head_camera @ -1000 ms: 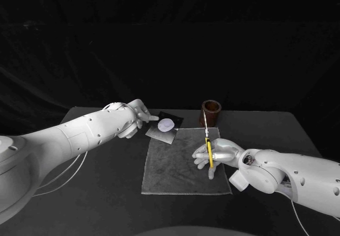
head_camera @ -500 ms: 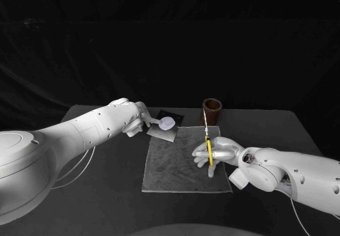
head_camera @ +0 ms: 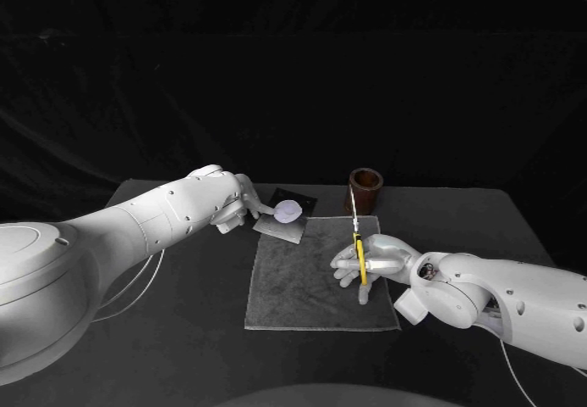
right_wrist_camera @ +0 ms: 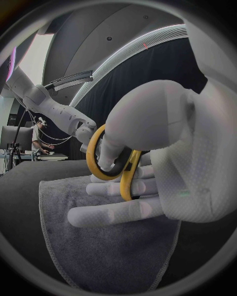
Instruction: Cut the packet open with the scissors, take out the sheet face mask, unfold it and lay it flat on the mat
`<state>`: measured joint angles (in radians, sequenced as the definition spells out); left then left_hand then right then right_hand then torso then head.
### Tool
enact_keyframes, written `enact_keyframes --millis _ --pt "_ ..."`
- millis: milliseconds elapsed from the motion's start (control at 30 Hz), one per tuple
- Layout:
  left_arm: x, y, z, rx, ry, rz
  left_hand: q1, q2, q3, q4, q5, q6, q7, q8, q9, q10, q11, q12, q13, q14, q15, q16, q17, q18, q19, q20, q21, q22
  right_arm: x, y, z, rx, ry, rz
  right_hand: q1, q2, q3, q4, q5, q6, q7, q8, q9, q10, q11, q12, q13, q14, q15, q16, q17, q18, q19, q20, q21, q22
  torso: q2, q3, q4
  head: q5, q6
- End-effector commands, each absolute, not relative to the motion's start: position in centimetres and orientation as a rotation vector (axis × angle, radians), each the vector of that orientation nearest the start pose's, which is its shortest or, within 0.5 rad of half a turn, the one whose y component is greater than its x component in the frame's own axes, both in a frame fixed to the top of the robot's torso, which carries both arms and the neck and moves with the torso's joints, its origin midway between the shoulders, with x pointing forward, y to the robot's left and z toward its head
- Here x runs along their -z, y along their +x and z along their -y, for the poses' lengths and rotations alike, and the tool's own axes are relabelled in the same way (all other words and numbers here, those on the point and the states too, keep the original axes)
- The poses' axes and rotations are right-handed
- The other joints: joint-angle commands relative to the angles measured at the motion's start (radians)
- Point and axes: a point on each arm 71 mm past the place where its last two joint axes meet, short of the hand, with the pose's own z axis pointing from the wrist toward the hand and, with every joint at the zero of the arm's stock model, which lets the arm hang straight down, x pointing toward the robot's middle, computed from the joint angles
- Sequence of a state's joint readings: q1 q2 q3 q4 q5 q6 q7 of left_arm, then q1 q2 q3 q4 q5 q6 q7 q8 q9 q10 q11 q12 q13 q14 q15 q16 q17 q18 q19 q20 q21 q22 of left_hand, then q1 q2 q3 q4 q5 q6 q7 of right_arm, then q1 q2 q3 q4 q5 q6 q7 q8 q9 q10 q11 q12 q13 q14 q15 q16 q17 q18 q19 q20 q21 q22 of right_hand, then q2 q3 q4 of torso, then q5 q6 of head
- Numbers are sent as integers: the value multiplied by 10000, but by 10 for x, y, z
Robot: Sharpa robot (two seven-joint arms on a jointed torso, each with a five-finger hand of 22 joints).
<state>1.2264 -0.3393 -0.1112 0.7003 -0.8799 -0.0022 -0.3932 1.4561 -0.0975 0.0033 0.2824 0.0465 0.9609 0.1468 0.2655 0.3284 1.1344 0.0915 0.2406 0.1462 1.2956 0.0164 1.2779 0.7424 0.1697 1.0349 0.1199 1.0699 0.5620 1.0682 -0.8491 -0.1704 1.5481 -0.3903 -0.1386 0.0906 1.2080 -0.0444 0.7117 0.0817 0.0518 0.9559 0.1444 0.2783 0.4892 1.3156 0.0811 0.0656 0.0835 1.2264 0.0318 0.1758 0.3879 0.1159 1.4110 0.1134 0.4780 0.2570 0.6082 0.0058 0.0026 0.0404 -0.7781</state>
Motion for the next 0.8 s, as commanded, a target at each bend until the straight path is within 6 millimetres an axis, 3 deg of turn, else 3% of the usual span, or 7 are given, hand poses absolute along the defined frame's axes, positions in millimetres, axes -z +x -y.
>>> enact_keyframes --millis 33,333,467,800 --pt "270 585 -192 3007 -5309 -22532 210 15 60 -7 14 184 -35 81 31 77 -90 79 41 48 -30 61 6 -18 98 -13 153 215 296 418 191 -12907 8686 -21178 99 516 82 7 -15 -6 89 -38 13 389 18 0 16 -46 -29 70 10 634 -92 -5 -67 -7 2 0 -4 23 -19" --pt "276 584 -190 2565 -5033 -22644 -104 -93 -259 75 12 280 19 55 12 286 -87 186 114 195 -34 237 200 -120 387 -39 633 926 295 418 190 -12948 8667 -21196 99 516 82 7 -15 -6 89 -38 13 389 18 0 16 -46 -29 70 10 634 -92 -5 -67 -7 4 14 -17 23 -70" --pt "282 582 -187 2407 -4835 -22658 191 -106 -318 23 13 409 -73 105 37 436 -168 271 181 318 -102 379 421 -150 469 -69 844 1209 295 417 189 -12964 8660 -21199 99 516 82 7 -15 -6 89 -38 13 389 18 0 16 -46 -29 70 10 634 -92 -5 -67 -7 13 16 -22 17 -74" --pt "298 580 -183 1783 -4360 -22453 380 120 -391 60 15 814 -327 296 120 820 -378 478 310 564 -267 662 930 -213 640 -176 1200 1729 294 418 189 -12980 8643 -21191 99 516 82 7 -15 -6 89 -38 13 389 18 0 16 -46 -29 70 10 634 -92 -5 -67 -7 1 19 -21 3 -135"
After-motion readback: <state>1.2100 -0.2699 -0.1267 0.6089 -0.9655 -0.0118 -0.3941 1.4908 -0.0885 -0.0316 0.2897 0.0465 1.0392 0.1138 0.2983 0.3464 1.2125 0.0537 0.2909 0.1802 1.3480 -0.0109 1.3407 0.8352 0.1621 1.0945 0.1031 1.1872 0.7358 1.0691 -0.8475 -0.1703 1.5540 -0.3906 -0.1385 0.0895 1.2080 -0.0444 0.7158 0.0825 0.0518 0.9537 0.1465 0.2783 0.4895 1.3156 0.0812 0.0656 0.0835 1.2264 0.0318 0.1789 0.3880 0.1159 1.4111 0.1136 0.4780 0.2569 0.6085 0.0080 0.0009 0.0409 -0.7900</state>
